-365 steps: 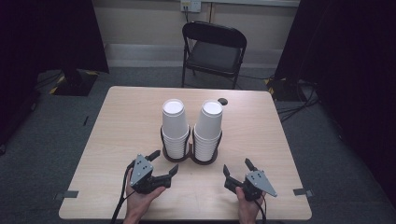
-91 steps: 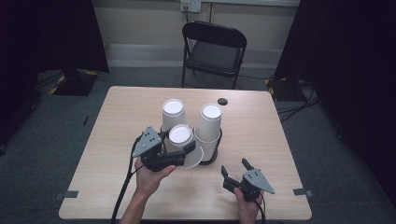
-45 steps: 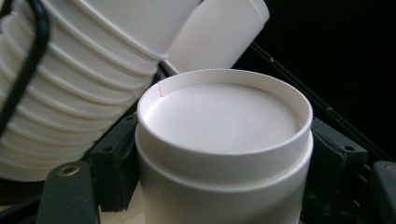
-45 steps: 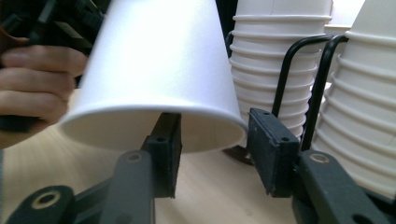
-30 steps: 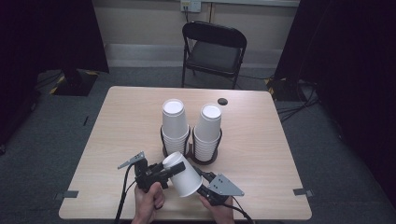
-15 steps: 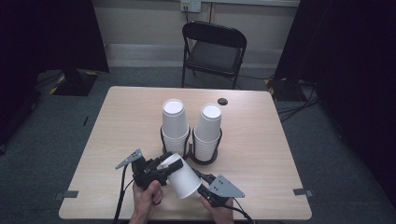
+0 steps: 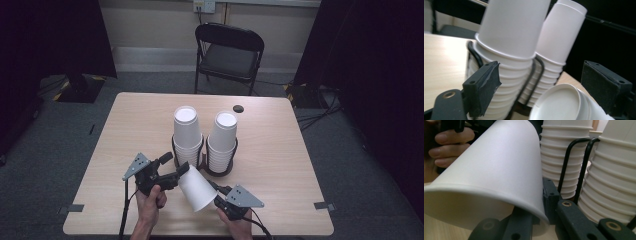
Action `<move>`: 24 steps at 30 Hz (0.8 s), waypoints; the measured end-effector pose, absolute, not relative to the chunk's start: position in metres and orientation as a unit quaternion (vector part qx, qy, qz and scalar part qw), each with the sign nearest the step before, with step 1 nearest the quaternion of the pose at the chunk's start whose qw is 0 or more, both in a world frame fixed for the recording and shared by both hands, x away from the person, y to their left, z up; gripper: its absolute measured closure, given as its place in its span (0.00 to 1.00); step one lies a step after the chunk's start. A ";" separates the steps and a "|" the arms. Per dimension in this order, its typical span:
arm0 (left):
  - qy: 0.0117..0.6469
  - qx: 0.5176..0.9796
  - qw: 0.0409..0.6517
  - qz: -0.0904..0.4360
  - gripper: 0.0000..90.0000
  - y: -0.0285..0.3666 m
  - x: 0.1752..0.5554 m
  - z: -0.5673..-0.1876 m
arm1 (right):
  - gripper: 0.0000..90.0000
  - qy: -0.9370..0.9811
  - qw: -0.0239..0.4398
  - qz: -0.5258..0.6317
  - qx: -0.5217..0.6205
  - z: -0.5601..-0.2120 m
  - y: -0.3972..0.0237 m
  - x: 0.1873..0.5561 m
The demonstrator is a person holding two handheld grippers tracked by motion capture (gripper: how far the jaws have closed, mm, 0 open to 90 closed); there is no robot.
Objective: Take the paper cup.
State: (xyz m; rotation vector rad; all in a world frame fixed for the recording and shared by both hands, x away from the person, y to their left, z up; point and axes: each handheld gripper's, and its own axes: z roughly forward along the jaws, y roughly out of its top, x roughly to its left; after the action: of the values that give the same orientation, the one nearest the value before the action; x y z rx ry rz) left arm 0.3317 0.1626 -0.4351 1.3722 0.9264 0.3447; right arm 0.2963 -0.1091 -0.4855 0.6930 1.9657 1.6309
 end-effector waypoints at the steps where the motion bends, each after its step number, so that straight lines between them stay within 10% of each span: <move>1: 0.407 0.612 0.660 0.158 0.17 0.163 0.332 -0.434 | 0.96 0.721 0.244 0.595 0.260 -0.486 -0.110 0.297; 24: 0.311 0.712 0.586 0.231 0.17 0.166 0.328 -0.447 | 0.96 0.747 0.228 0.543 0.308 -0.482 -0.128 0.306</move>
State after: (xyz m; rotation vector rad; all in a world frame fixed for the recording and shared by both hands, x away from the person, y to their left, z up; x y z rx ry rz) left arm 0.3280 0.1660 -0.4466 1.6590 0.7253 0.5374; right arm 0.3057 -0.1279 -0.4817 0.8493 2.0576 1.4959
